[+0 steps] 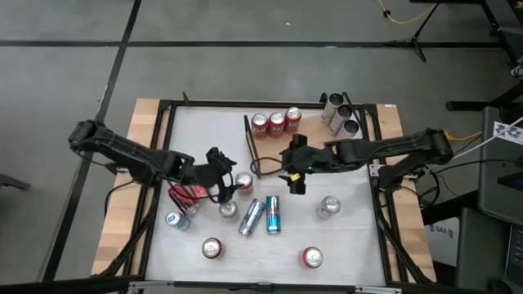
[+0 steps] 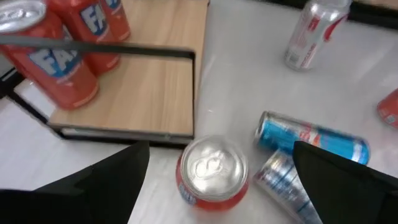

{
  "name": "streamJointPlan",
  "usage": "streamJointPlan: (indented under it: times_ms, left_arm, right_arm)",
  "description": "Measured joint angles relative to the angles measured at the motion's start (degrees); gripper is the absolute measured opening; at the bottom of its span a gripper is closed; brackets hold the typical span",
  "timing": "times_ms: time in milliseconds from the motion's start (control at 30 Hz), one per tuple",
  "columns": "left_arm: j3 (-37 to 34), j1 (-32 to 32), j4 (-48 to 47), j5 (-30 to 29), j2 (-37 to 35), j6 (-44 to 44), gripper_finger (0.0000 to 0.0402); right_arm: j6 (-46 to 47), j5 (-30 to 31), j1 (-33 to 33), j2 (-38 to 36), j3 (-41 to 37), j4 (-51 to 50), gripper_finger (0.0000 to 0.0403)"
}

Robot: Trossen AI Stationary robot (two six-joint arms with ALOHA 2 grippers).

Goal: Place canned beverage on shelf
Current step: Put the center orange soda can on the shelf

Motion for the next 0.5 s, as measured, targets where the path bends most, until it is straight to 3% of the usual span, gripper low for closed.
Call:
streamJointPlan:
  times_ms: [367,500]
  left_arm:
    - [0.00,-2.84,-2.17,-8.53,2.58,-1.38,0.0389]
    - [0.00,-2.55,-1.31,-7.93,5.44,-1.79,0.0389]
  right_arm:
    - [3.14,-0.03,0.02,-3.09,-4.13,0.21,0.0341]
    - [3.14,-0.03,0.04,-2.91,-4.13,0.66,0.0341]
